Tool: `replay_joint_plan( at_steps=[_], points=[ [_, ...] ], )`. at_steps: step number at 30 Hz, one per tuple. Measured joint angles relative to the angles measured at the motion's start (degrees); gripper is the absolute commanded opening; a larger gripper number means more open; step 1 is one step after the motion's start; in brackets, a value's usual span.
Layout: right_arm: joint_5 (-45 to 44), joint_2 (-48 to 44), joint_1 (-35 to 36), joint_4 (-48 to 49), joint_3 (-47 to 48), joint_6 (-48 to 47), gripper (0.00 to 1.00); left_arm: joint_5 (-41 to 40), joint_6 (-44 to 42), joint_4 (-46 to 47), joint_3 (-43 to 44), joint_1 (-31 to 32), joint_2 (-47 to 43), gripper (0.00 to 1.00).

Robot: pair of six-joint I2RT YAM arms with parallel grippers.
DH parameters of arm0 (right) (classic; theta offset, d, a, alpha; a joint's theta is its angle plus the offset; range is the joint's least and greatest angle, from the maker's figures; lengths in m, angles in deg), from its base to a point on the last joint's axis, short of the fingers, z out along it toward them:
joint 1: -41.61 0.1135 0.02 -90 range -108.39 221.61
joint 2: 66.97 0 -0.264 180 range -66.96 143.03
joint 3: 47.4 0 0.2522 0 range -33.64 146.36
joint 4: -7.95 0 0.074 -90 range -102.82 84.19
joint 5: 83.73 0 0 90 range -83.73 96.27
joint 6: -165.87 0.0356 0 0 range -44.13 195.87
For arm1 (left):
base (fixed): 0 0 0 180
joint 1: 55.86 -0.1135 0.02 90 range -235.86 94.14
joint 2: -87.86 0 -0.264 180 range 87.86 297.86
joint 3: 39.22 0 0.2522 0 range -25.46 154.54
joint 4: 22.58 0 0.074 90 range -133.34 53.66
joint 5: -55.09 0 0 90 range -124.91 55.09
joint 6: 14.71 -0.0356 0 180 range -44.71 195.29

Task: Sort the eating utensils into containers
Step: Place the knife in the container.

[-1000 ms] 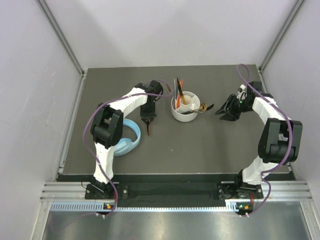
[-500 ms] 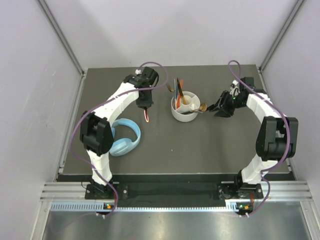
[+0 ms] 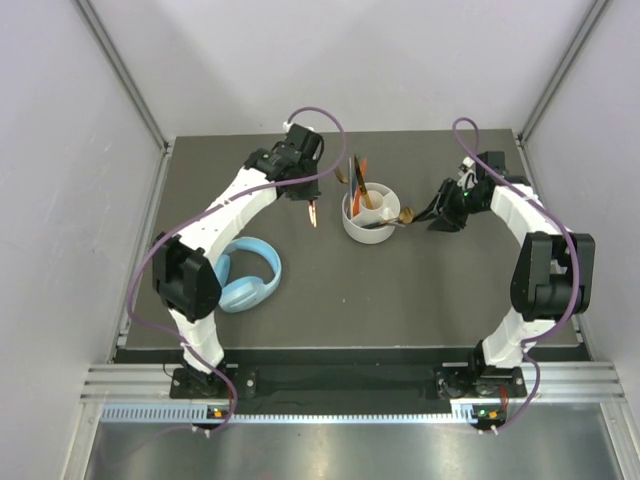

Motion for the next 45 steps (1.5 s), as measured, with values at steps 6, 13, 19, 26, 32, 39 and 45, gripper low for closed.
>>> replay_joint_plan(
  at_steps=[6,13,19,26,32,39,45],
  points=[
    [-0.55,0.00,0.28,0.02,0.02,0.07,0.44,1.92,-1.05,3.52,6.36,3.41,5.84,0.00],
    [-1.31,1.11,3.61,-0.02,1.44,0.72,0.44,3.74,-1.79,5.14,12.79,5.90,11.17,0.00],
    [-1.31,2.27,4.79,-0.04,1.81,0.92,0.44,3.54,-2.47,5.25,16.90,6.71,11.21,0.00],
    [-1.36,3.26,4.79,-0.20,1.79,0.85,0.44,3.39,-2.82,6.47,18.58,9.46,11.21,0.00],
    [-1.31,3.26,4.90,-0.15,0.33,0.76,0.44,3.50,-4.07,8.11,20.48,11.93,12.96,0.00],
    [-1.25,3.23,5.11,-1.27,-0.24,-0.09,0.44,2.60,-5.73,9.90,23.32,12.37,18.60,0.00],
    [-1.22,3.23,5.09,-2.54,-0.24,-1.14,0.44,0.61,-7.02,9.94,25.99,12.22,22.62,0.00]
  ],
)
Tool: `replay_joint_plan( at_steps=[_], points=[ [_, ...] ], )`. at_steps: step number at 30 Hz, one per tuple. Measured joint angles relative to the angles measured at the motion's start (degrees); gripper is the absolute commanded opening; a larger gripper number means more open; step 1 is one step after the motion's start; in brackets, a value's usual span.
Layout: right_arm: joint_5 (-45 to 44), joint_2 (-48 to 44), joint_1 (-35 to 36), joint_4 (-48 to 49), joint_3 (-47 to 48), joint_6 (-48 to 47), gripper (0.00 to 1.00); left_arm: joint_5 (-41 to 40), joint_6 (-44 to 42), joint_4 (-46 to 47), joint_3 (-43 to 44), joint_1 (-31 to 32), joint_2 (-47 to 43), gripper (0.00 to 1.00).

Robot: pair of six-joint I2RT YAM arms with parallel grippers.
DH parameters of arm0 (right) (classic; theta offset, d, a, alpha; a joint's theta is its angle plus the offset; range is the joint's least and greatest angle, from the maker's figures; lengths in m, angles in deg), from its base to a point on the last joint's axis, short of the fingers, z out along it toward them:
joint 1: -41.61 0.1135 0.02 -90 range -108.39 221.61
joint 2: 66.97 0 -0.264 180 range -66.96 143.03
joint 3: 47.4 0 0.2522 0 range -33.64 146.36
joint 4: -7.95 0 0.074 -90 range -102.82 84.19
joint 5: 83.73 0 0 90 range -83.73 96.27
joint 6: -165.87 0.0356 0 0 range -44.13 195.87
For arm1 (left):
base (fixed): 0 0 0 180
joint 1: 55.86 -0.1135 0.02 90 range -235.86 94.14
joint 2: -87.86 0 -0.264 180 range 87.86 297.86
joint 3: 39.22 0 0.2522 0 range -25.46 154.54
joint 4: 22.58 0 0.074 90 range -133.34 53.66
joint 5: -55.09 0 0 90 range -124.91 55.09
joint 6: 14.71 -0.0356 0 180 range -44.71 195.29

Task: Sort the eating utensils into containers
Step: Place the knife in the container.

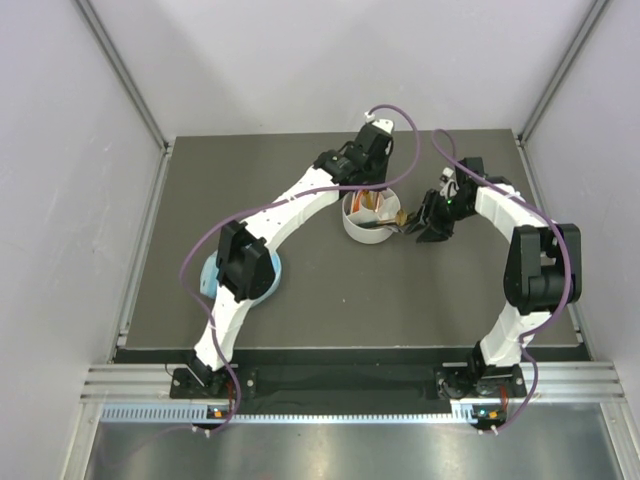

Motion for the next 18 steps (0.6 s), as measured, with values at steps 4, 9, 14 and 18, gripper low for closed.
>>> replay_joint_plan(
  at_steps=[4,9,14,18],
  points=[
    [0.04,0.00,-0.13,-0.48,-0.02,-0.63,0.44,-0.98,-0.50,0.04,0.52,-0.02,0.63,0.00],
    [0.11,0.00,-0.52,-0.85,-0.11,-1.09,0.44,-1.88,-1.16,0.17,1.77,-0.39,0.63,0.00],
    [0.28,0.00,-0.79,-1.33,-0.11,-1.49,0.44,-2.45,-1.36,0.37,2.38,-0.94,0.66,0.00],
    [0.42,0.00,-0.98,-1.55,-0.11,-1.66,0.44,-2.45,-1.29,0.39,2.64,-1.53,1.49,0.00]
  ],
)
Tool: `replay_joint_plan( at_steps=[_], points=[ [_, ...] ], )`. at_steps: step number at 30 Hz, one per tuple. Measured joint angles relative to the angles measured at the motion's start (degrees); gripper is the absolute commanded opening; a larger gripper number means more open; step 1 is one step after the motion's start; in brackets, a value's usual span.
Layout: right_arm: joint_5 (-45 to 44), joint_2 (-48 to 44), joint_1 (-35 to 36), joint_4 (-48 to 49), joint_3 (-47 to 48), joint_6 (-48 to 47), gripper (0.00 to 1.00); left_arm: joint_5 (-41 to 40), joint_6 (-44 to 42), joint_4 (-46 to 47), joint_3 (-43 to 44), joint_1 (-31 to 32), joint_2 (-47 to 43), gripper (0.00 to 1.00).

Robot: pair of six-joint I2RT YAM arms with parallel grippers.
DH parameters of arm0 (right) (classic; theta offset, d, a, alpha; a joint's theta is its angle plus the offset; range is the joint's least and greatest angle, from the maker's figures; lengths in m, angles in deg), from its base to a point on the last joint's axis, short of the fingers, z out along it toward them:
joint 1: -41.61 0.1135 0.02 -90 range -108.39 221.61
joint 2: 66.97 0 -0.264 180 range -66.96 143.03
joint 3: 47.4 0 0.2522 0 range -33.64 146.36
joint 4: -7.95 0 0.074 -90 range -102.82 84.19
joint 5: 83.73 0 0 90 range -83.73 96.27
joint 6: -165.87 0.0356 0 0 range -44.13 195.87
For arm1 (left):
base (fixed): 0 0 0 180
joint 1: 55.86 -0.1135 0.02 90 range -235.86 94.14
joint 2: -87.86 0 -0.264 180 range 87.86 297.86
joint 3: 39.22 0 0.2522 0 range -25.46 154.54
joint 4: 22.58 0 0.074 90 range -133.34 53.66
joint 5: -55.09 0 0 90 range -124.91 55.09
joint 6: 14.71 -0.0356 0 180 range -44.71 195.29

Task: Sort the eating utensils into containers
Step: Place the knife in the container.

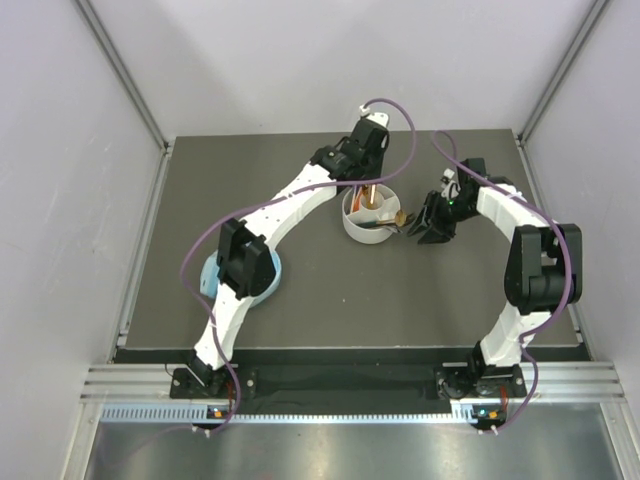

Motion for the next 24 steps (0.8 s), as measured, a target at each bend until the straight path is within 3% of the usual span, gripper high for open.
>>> replay_joint_plan(
  at_steps=[9,24],
  points=[
    [0.07,0.00,-0.90,-1.09,0.00,-1.11,0.44,1.01,1.07,-0.04,0.42,-1.01,4.22,0.00],
    [0.66,0.00,-1.29,-1.20,-0.02,-1.38,0.43,2.43,1.31,1.64,-3.41,-0.74,2.60,0.00]
  ],
)
